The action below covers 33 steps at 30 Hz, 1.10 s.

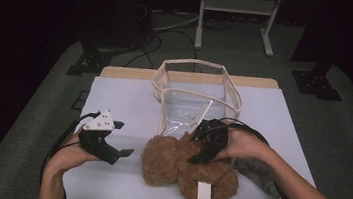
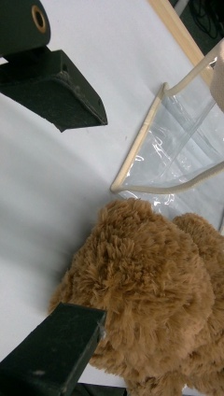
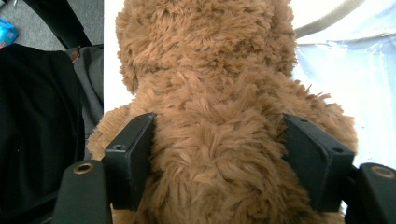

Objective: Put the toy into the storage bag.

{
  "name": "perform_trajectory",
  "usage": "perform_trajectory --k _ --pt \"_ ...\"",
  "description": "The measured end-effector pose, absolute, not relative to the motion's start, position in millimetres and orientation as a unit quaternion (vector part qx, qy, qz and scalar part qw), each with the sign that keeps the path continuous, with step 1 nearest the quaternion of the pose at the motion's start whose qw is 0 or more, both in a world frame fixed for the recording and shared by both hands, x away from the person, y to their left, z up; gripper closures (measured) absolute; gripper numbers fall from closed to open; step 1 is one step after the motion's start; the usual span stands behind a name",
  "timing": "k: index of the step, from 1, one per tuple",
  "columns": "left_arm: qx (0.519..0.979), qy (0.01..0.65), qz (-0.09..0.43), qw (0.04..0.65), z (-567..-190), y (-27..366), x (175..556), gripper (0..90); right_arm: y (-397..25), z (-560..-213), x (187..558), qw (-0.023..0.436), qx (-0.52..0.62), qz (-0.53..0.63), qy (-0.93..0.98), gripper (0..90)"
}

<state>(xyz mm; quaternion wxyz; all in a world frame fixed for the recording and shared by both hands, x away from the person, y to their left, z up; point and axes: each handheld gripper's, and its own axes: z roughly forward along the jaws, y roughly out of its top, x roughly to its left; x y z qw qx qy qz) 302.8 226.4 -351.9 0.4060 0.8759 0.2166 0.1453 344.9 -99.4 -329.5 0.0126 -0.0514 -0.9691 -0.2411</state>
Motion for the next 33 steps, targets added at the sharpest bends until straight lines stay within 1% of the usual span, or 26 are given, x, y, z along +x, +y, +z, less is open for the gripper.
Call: perform_trajectory --k 9,18,23,29,33 --pt "0.875 0.215 0.145 0.408 -351 226 303 6.2 -102 -339 343 0.017 -0.061 -0.247 -0.967 28.1" --pt "0.875 0.213 0.147 0.410 -349 227 301 6.3 -103 -346 342 0.017 -0.067 -0.247 -0.967 31.9" --pt "0.873 0.215 0.147 0.411 -349 227 301 6.2 -107 -351 343 0.020 -0.071 -0.251 -0.965 35.5" --pt "0.875 0.215 0.146 0.408 -351 227 302 6.3 -110 -353 341 0.014 -0.071 -0.255 -0.964 45.7" --pt "0.875 0.216 0.147 0.407 -351 227 302 6.2 -110 -354 341 0.016 -0.071 -0.250 -0.965 50.2"
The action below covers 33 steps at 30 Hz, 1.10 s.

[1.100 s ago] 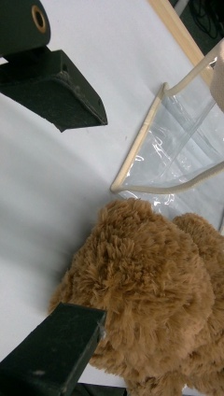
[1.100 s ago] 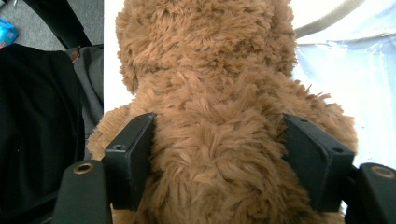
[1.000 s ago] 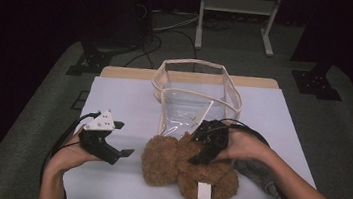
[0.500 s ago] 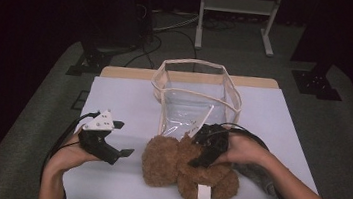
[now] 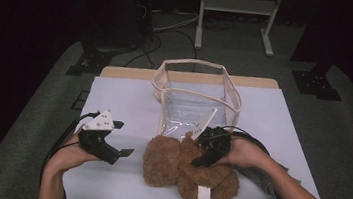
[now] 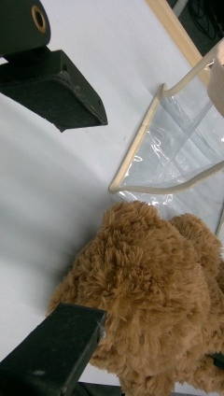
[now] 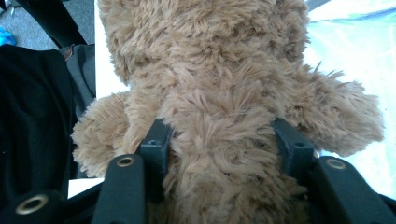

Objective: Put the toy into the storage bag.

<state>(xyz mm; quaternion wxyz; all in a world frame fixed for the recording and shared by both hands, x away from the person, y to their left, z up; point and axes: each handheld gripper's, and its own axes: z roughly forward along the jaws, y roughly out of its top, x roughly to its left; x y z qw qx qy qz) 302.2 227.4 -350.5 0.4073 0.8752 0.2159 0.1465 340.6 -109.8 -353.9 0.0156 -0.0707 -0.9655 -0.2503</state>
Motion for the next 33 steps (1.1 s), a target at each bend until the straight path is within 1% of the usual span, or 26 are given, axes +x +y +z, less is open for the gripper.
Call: perform_trajectory --k 4,11,15,16,17,22,25,29,33 --pt "0.875 0.216 0.148 0.407 -350 228 302 6.3 -109 -354 340 0.018 -0.072 -0.249 -0.966 53.8" --pt "0.873 0.219 0.148 0.409 -350 229 302 6.3 -111 -354 343 0.033 -0.083 -0.270 -0.959 53.8" --pt "0.873 0.219 0.148 0.409 -350 228 302 6.2 -110 -354 340 0.022 -0.074 -0.271 -0.960 54.7" --pt "0.874 0.219 0.148 0.408 -351 228 302 6.3 -108 -353 336 0.013 -0.065 -0.266 -0.962 56.8" --pt "0.874 0.220 0.148 0.408 -351 228 302 6.3 -108 -353 336 0.013 -0.065 -0.266 -0.962 56.8" --pt "0.874 0.217 0.148 0.409 -350 228 302 6.2 -105 -350 331 0.000 -0.060 -0.252 -0.966 65.0" --pt "0.873 0.218 0.148 0.410 -350 229 302 6.3 -105 -348 331 0.001 -0.060 -0.253 -0.966 67.0" --pt "0.870 0.224 0.147 0.414 -351 230 302 6.3 -107 -343 334 0.003 -0.067 -0.263 -0.962 72.9" --pt "0.872 0.223 0.148 0.411 -351 232 302 6.2 -107 -337 335 0.008 -0.063 -0.263 -0.963 75.3"
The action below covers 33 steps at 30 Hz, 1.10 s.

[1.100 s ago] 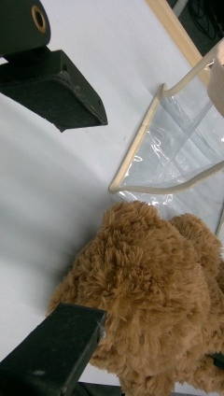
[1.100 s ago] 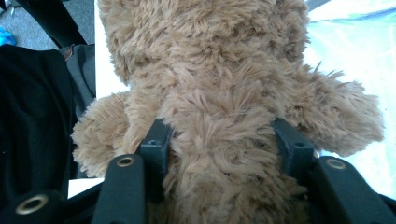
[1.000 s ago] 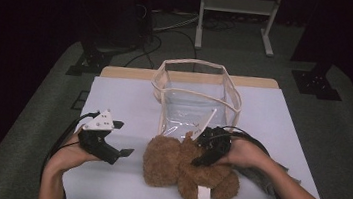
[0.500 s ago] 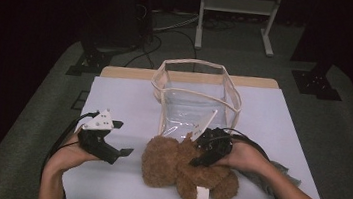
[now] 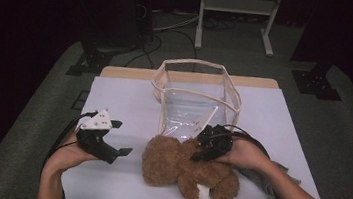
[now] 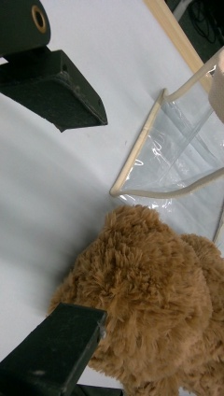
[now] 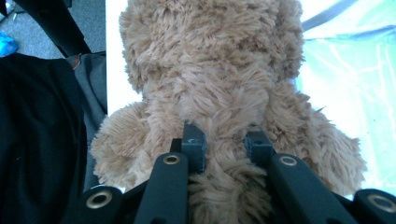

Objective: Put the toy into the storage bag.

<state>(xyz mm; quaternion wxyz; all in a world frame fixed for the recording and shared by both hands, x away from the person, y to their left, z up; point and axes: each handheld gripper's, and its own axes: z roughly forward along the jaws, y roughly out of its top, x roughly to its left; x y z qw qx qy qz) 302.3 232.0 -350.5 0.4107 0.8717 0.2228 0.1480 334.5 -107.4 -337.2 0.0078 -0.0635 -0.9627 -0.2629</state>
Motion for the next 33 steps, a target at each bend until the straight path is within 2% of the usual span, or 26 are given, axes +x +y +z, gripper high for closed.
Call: perform_trajectory --k 13,28,31,33 --pt "0.866 0.231 0.151 0.416 -350 237 301 6.2 -103 -323 338 0.013 -0.048 -0.262 -0.964 79.4" --pt "0.860 0.238 0.155 0.425 -348 243 300 6.2 -108 -315 340 0.017 -0.055 -0.274 -0.960 80.1" --pt "0.864 0.234 0.154 0.419 -348 243 300 6.3 -105 -320 339 0.011 -0.056 -0.261 -0.964 78.5" --pt "0.864 0.234 0.154 0.418 -348 243 300 6.3 -102 -326 338 0.015 -0.059 -0.248 -0.967 70.2"
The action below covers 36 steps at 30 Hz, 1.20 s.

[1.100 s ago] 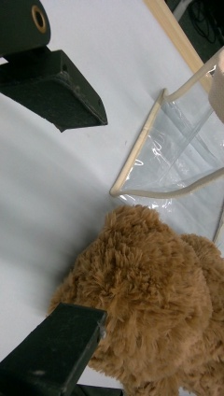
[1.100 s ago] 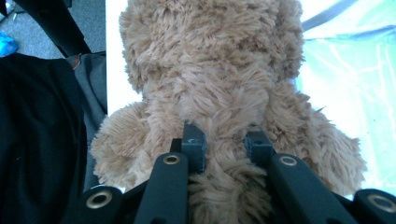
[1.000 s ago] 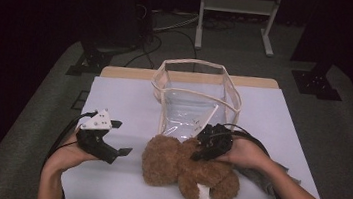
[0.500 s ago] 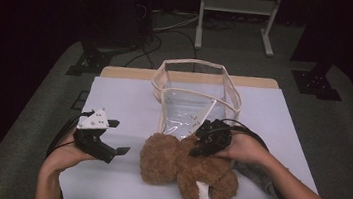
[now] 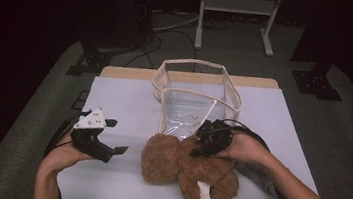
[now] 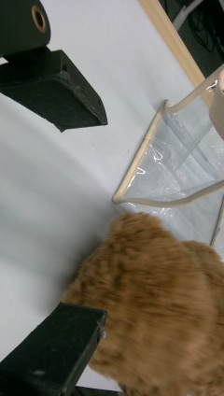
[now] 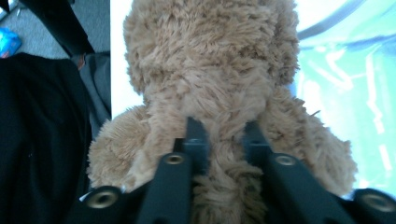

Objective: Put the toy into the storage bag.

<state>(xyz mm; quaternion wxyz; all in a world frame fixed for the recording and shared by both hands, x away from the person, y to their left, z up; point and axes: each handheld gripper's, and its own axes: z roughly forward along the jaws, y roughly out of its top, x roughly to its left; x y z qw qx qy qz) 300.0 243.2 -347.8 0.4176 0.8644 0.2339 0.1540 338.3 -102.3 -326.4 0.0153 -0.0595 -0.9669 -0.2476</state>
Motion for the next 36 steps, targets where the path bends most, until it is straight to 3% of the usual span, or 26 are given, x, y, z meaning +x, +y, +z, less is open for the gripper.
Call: perform_trajectory --k 3,7,17,25,30,36 --pt "0.863 0.235 0.154 0.420 -348 243 300 6.3 -102 -331 336 0.014 -0.050 -0.263 -0.963 52.9" --pt "0.864 0.234 0.152 0.419 -349 242 301 6.2 -101 -335 334 0.011 -0.034 -0.258 -0.966 38.5" --pt "0.865 0.232 0.152 0.417 -349 243 300 6.3 -92 -345 329 0.011 -0.003 -0.218 -0.976 23.5" --pt "0.866 0.231 0.152 0.417 -348 243 300 6.3 -84 -357 331 0.000 -0.003 -0.199 -0.980 24.5" --pt "0.866 0.231 0.151 0.417 -349 242 300 6.3 -81 -362 330 -0.020 0.000 -0.194 -0.981 35.2" --pt "0.866 0.232 0.151 0.417 -349 242 300 6.2 -83 -361 331 -0.029 -0.004 -0.202 -0.979 54.7"
